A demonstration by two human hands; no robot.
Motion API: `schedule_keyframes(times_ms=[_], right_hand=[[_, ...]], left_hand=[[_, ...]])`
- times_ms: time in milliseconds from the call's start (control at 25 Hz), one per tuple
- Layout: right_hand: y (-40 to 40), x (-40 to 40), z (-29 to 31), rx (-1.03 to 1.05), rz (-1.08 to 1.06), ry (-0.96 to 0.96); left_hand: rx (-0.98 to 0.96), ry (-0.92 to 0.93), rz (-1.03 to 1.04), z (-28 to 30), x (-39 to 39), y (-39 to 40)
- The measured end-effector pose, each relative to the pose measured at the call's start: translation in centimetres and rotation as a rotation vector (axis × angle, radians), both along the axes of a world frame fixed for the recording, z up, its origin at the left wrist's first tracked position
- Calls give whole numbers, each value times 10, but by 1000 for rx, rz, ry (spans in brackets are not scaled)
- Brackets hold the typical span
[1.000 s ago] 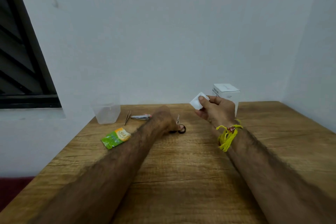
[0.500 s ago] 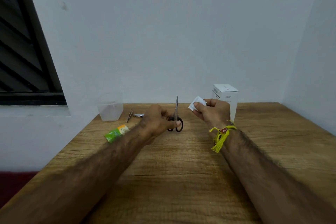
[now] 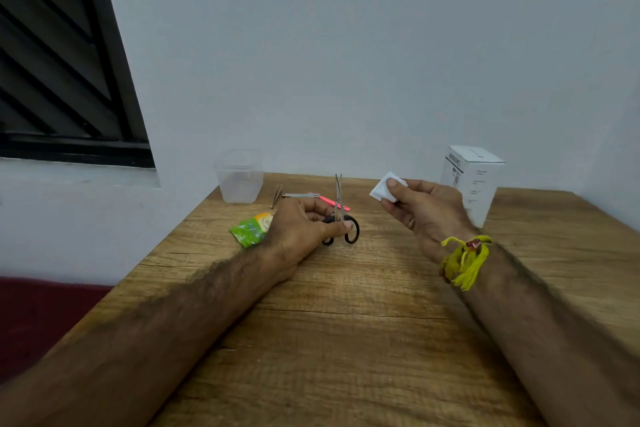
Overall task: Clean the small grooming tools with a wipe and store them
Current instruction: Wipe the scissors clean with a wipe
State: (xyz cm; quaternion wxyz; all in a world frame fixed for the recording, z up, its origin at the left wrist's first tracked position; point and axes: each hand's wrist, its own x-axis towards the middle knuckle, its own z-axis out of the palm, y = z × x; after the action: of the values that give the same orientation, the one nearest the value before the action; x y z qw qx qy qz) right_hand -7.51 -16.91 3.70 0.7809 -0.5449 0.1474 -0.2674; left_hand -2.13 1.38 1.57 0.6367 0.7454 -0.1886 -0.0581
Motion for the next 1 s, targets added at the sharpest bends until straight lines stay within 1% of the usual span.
schedule_keyframes(times_ms=[160, 280, 440, 600, 720, 840, 920, 1000], right_hand=[[0, 1, 2, 68, 114, 1], [-1, 1, 1, 84, 137, -5], [-1, 1, -3, 26, 100, 17], [5, -1, -8, -68, 83, 77], [8, 1, -3, -115, 66, 78], [3, 3, -2, -216, 15, 136], [2, 2, -6, -201, -16, 151], [2, 1, -7, -135, -37, 117]], left_hand=[[15, -10, 3, -3, 7, 2], [10, -13, 2, -3, 6, 2], [7, -6, 8, -2, 4, 6], [19, 11, -40, -5, 0, 10], [23, 19, -64, -5, 0, 10], [48, 12, -88, -2, 2, 9], [61, 12, -109, -3, 2, 7], [56, 10, -121, -4, -1, 4]])
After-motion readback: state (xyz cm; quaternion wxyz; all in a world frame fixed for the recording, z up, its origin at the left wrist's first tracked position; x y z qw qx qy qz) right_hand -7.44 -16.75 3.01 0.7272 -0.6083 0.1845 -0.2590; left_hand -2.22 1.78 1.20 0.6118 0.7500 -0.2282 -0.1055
